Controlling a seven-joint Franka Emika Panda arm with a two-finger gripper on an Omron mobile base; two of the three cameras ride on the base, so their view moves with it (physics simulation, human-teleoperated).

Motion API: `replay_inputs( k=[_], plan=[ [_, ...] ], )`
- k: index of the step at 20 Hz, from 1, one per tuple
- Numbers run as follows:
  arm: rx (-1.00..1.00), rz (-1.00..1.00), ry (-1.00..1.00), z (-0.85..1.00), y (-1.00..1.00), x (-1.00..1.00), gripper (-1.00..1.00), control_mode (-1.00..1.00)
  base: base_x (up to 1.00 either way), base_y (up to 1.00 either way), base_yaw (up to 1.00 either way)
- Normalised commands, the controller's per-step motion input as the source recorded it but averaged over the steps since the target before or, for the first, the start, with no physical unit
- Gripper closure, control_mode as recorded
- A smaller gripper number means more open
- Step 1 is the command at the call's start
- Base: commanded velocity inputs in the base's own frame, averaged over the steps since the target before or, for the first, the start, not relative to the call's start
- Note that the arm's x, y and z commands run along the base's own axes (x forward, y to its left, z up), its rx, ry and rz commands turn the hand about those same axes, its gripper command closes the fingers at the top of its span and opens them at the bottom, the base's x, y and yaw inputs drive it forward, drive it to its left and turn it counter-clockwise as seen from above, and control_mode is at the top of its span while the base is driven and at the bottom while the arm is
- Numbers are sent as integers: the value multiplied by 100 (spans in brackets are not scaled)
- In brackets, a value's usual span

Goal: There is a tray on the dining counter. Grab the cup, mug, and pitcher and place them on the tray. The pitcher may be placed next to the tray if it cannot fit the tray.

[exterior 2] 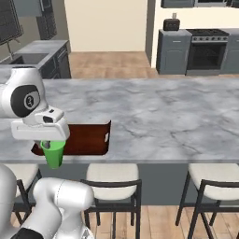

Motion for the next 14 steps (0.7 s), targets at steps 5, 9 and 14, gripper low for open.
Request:
replay_inputs(
  k=[5, 9, 14],
  plan=[
    [0, 0, 0, 0, 0, 0, 100, 100, 91, 100, 11],
    [0, 0, 0, 0, 0, 0, 100, 100, 75, 93, 27],
    [0, 0, 0, 0, 0, 0, 100, 100, 66, 47, 43]
  ],
)
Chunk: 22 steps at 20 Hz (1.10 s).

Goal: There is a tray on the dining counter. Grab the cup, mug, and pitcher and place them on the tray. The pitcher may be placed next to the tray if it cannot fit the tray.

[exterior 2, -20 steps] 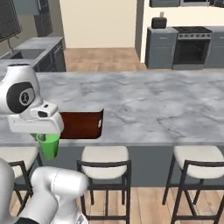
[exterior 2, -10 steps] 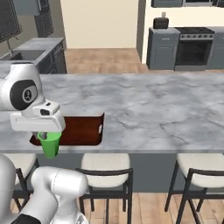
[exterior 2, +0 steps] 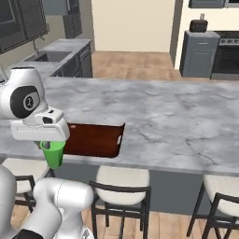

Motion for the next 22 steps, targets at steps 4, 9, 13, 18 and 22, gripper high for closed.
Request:
replay_inputs(
  k=[4, 9, 13, 18, 22],
  plan=[
    [0, 0, 0, 0, 0, 0, 100, 100, 66, 22, 48],
    [0, 0, 0, 0, 0, 0, 100, 100, 71, 14, 50],
    [0, 0, 0, 0, 0, 0, 100, 100, 81, 12, 51],
    [-1, 34, -4, 20, 24, 67, 100, -100, 0, 0, 0],
    [0, 22, 0, 25, 11, 52, 100, -100, 0, 0, 0]
  ],
)
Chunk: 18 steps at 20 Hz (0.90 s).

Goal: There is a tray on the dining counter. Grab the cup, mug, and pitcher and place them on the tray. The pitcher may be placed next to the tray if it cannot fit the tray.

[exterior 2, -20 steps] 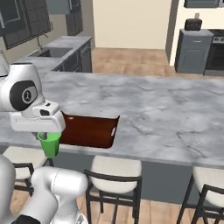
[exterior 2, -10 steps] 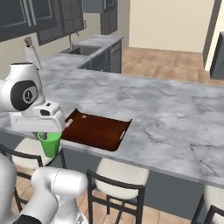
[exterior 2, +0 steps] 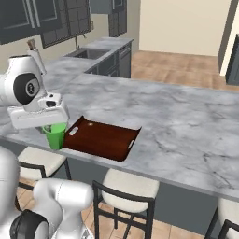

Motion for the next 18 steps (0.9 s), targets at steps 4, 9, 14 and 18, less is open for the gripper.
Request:
replay_inputs(
  k=[4, 9, 14, 18],
  plan=[
    [9, 13, 19, 3, 8, 73, 100, -100, 0, 0, 0],
    [-1, 37, 0, -4, 0, 63, 100, -100, 0, 0, 0],
    [-7, 45, -2, -5, 0, 57, 100, -100, 0, 0, 0],
    [0, 42, 0, -24, 0, 37, 100, -100, 0, 0, 0]
  ],
)
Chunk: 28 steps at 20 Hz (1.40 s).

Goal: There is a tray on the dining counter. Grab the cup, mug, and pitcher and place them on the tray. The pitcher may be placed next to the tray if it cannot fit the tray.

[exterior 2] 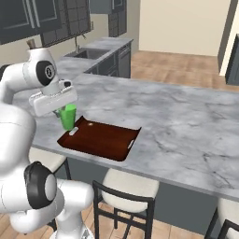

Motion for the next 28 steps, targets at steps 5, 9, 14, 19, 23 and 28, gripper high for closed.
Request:
replay_inputs(
  k=[5, 9, 14, 19, 23, 28],
  plan=[
    [5, 37, 0, -37, 4, 30, 100, -100, 0, 0, 0],
    [6, 35, 0, -39, 5, 23, 100, -100, 0, 0, 0],
    [5, 34, 0, -36, 2, 30, 100, -100, 0, 0, 0],
    [3, 31, 0, -27, 0, 33, 100, -100, 0, 0, 0],
    [0, 28, -5, -20, 0, 37, 100, -100, 0, 0, 0],
    [0, 23, -5, -7, 0, 20, 100, -100, 0, 0, 0]
  ],
)
